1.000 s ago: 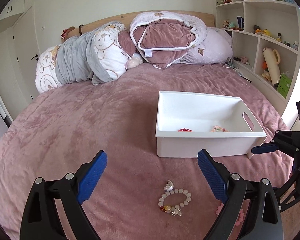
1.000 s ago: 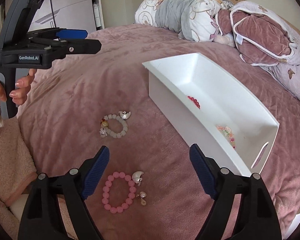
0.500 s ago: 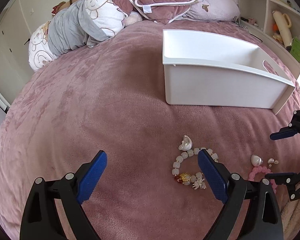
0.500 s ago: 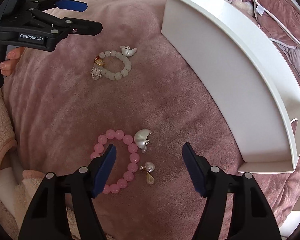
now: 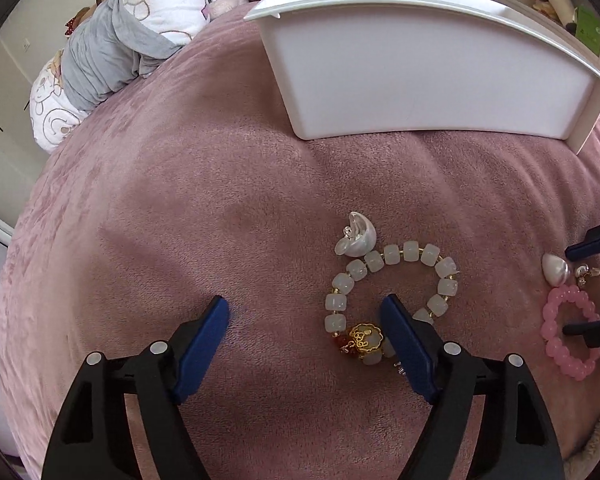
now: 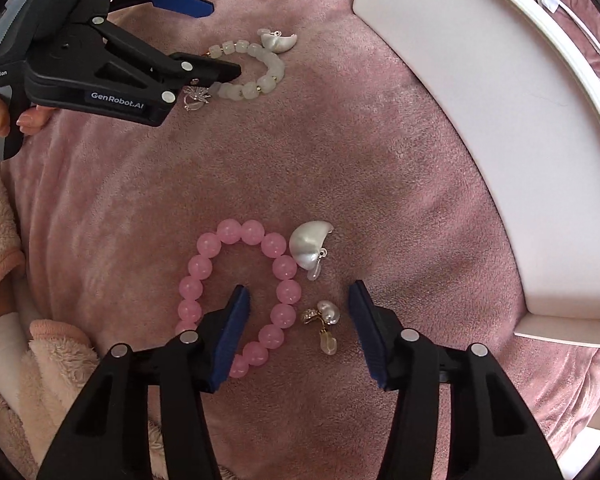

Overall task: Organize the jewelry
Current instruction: 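Grasp the white bead bracelet with the left tool while the right tool grasps the pink bracelet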

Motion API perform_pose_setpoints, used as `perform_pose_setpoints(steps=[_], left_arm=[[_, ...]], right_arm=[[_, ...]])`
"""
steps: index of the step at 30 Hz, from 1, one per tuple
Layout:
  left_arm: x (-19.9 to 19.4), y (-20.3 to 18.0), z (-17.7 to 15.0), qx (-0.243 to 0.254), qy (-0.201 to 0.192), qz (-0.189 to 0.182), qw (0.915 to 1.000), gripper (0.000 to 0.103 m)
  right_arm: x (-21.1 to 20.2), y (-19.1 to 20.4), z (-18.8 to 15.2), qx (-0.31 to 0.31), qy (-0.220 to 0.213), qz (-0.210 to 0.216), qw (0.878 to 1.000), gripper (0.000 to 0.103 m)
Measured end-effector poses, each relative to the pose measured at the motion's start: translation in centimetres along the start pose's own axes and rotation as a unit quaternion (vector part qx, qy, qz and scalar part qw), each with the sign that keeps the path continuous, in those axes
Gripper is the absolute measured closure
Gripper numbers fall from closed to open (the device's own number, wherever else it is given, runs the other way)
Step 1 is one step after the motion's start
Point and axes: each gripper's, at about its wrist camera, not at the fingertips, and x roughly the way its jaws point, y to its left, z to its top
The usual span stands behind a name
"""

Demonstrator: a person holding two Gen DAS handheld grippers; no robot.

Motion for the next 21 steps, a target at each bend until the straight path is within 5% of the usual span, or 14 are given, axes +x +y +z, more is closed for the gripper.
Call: perform_pose_setpoints(steps=[12,17,21], left_arm=[[-0.5,0.0,-0.3,-0.037,0.010,-0.077,0.9963,0.075],[-0.7,1.4,-0.3,-0.082,0.012,-0.112,0.9902,0.080],[-0.7,1.3,-0.3,-0.080,0.016,-0.104,0.9913,0.079]], right_arm=[[-1.4,1.1,0.0,-0.013,-0.006,0.034,0.999,0.082],[-1.6,2.3,0.0,-0.022,-0.004,0.037,0.999,0.083],[-1.4,2.6,0.9,-0.028,-0.014,0.026,0.999,0.084]])
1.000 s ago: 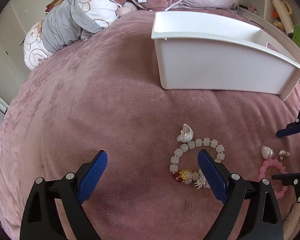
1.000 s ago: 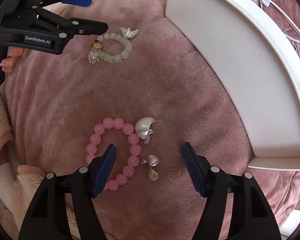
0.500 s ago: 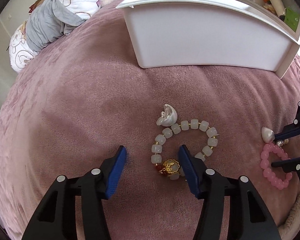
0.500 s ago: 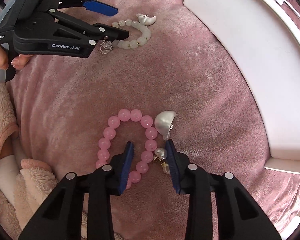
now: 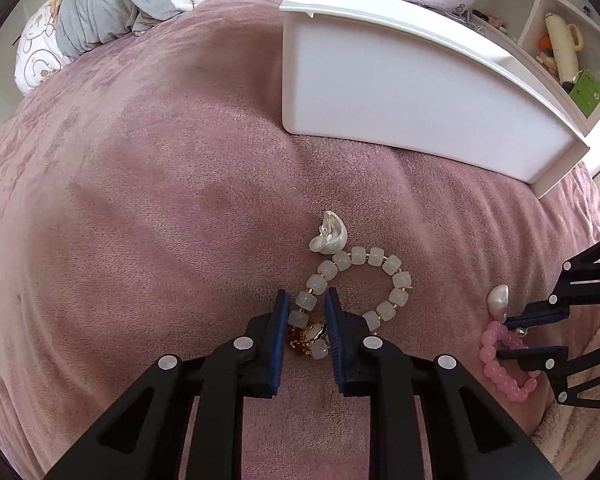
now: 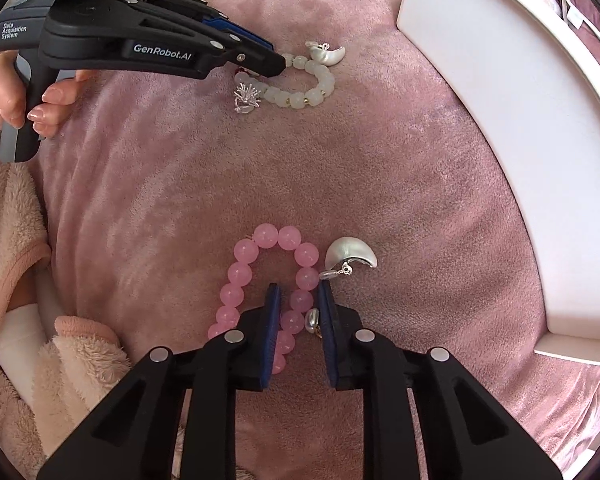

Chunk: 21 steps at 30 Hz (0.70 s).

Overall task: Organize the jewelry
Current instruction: 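Grasp the white bead bracelet with the left tool while the right tool grasps the pink bracelet, then carry both bracelets into the white bin and open both tools to release them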

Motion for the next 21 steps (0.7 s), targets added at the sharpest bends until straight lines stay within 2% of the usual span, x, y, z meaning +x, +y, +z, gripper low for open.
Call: perform_pose_setpoints(steps=[5,7,9,14,15,16,21], left_arm=[[0.5,-0.3,-0.1,0.018,0.006,0.017,0.9997,0.075],[0.5,-0.4,-0.2,0.022,0.005,0.015,0.9996,0.077],[0.4,-0.2,-0.2,0.019,0.004,0.010,0.9998,0.079],[-0.7,0.8,0.3,-0.012,-0.016,-0.003,0.9998,0.083],[-1.1,1.1,0.4,-0.017,-0.024,-0.006,0.9995,0.092],[-1.5,1.3,0.6,-0.024,-0.030,-0.012,0.9992,0.096],[-3.7,1.3,0.9,-0.039,-0.065,-0.033,0.9966,0.097]], right_arm=[[0.7,0.2,0.8,-0.004,-0.001,0.000,1.000,0.084],[0.3,0.1,0.9,0.003,-0.012,0.010,1.000,0.090],[-0.2,0.2,0.9,0.007,-0.023,0.015,1.000,0.090],[-2.7,0.0,1.1,0.019,-0.073,0.039,0.996,0.091],[-3.3,-0.1,1.1,0.025,-0.085,0.041,0.995,0.091],[-3.8,-0.4,1.1,0.030,-0.095,0.043,0.994,0.091],[-6.8,-1.1,0.6,0.057,-0.155,0.063,0.984,0.091]])
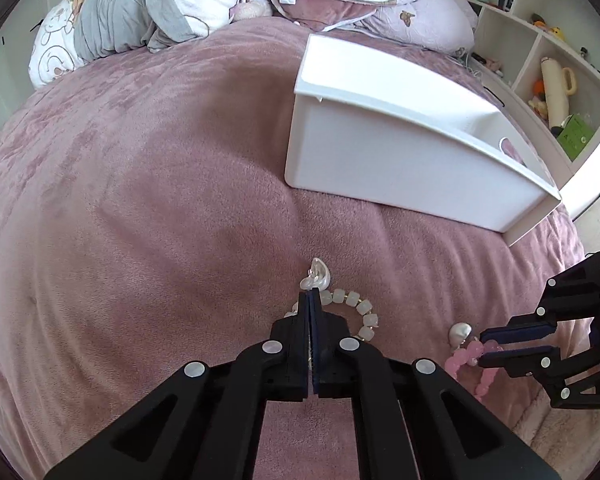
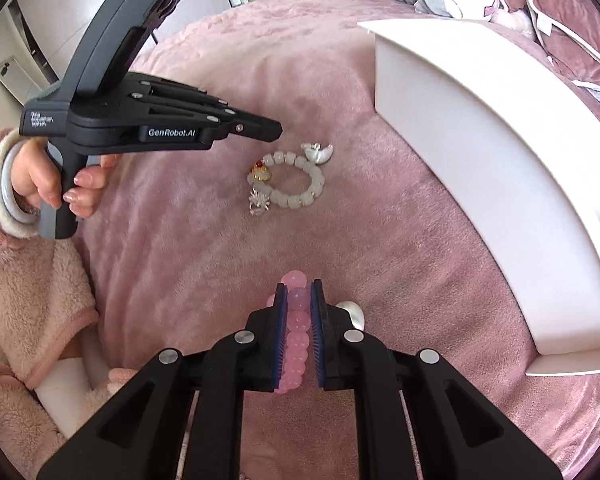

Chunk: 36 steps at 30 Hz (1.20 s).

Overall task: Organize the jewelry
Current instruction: 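Carry both bracelets into the white bin and open both tools to release them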

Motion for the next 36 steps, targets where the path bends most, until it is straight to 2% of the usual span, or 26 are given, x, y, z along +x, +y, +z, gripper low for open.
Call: perform_pose_setpoints(steps=[4,6,12,14,16,19,21,22,27,29,36], left_arm=[[0.1,0.1,0.0,-0.001,0.008,0.008,0.9999,0.095],[1.0,0.2,-0.1,0.008,0.022,0.029,0.9993,0.076],[4.4,-0.8,-1.2,0.071,0.071,0.074,0.9921,0.053],[5.2,-1.4,-1.5,0.097,0.078,0.088,0.9883,0.051],[5.5,-1.4,-1.6,0.105,0.079,0.087,0.9876,0.051],[5.4,-0.5,-1.4,0.094,0.079,0.060,0.9906,0.056],[5.2,-0.2,-1.4,0.093,0.074,0.057,0.9912,0.079],[5.0,-0.1,-1.4,0.090,0.074,0.057,0.9916,0.081],[4.5,-0.8,-1.5,0.096,0.069,0.062,0.9910,0.083],[3.8,-1.2,-1.6,0.086,0.064,0.061,0.9923,0.088],[-0.8,-2.5,-0.4,0.065,-0.002,0.026,0.9975,0.088]], right_arm=[[-1.4,-0.9,-0.1,0.022,-0.020,0.008,1.000,0.091],[-1.4,-1.6,-0.1,0.023,-0.019,0.009,1.000,0.091],[-1.5,-1.4,-0.5,0.013,-0.014,0.008,1.000,0.091],[-1.0,-1.4,-0.6,0.012,-0.012,0.008,1.000,0.091],[-0.7,-1.5,-0.4,0.012,-0.010,0.008,1.000,0.091],[-0.4,-1.4,-0.3,0.010,-0.003,0.007,1.000,0.091],[-0.3,-1.2,-0.2,0.007,-0.001,0.006,1.000,0.091],[-0.1,-1.1,-0.2,0.006,0.000,0.006,1.000,0.091],[-0.6,-1.3,-0.2,0.009,-0.009,0.004,1.000,0.091],[-1.1,-1.5,-0.2,0.012,-0.018,0.004,1.000,0.091],[-2.7,-1.7,-0.3,0.019,-0.052,0.006,0.998,0.091]])
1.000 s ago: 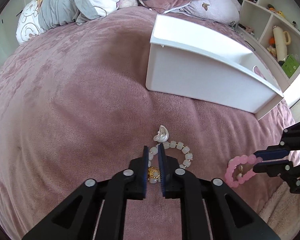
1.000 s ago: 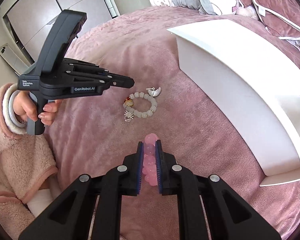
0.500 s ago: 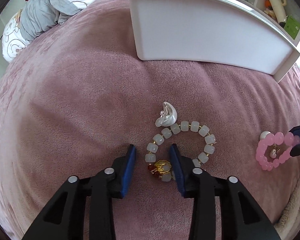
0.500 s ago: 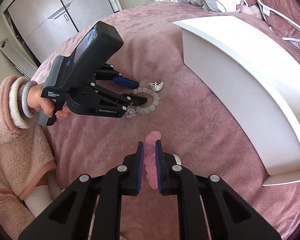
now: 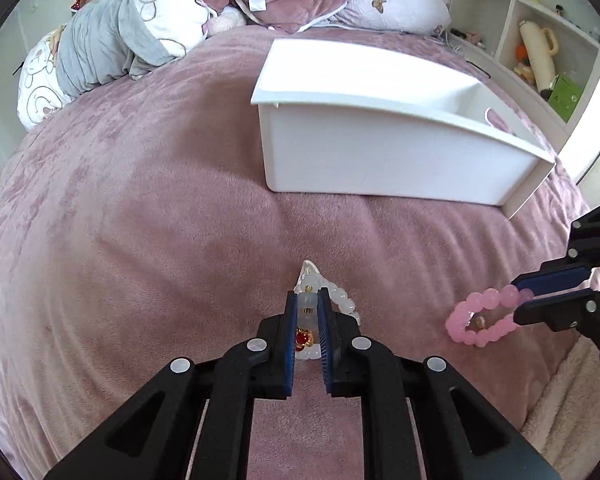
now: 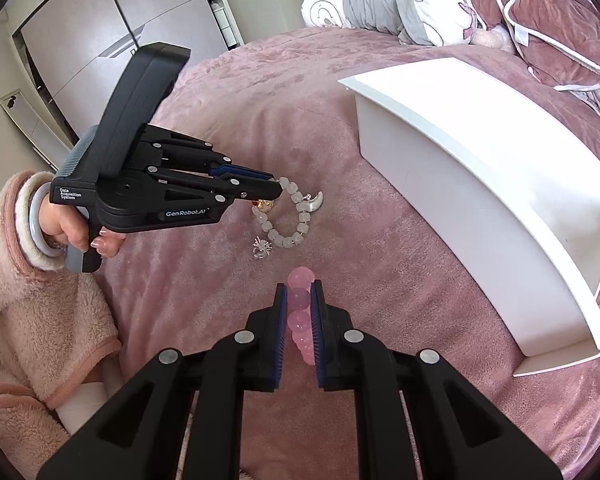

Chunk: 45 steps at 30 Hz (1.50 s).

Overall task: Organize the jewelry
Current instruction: 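Carry both bracelets into the white bin and open both tools to release them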

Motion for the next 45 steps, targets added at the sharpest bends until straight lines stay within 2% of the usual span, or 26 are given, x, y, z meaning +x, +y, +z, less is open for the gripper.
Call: perform_pose_setpoints(steps=[11,15,23,32,39,45], left_arm=[[-5.0,1.0,2.5,-0.022,-0.071,-0.002,0.9972,0.088],[-6.4,1.0,3.7,-0.025,-0.081,-0.015,0.9963,0.088],[-9.0,0.1,6.5,-0.014,-0.099,-0.028,0.9945,0.088],[-11.1,-1.8,11.4,-0.002,-0.128,-0.040,0.9910,0.088],[-10.2,-3.3,15.7,0.004,-0.128,-0.040,0.9910,0.088],[-5.9,-3.4,18.9,-0.013,-0.092,-0.041,0.9949,0.088]], right_arm=[[-2.4,-0.6,0.7,0.010,-0.044,0.005,0.999,0.091],[-4.0,-0.7,1.5,0.014,-0.066,0.011,0.998,0.091],[-7.0,-1.3,3.4,0.021,-0.099,-0.005,0.995,0.091],[-10.7,-3.1,5.7,0.044,-0.143,-0.026,0.988,0.091],[-13.4,-5.9,8.4,0.091,-0.176,-0.064,0.978,0.091],[-13.8,-9.3,9.9,0.122,-0.177,-0.091,0.972,0.091]])
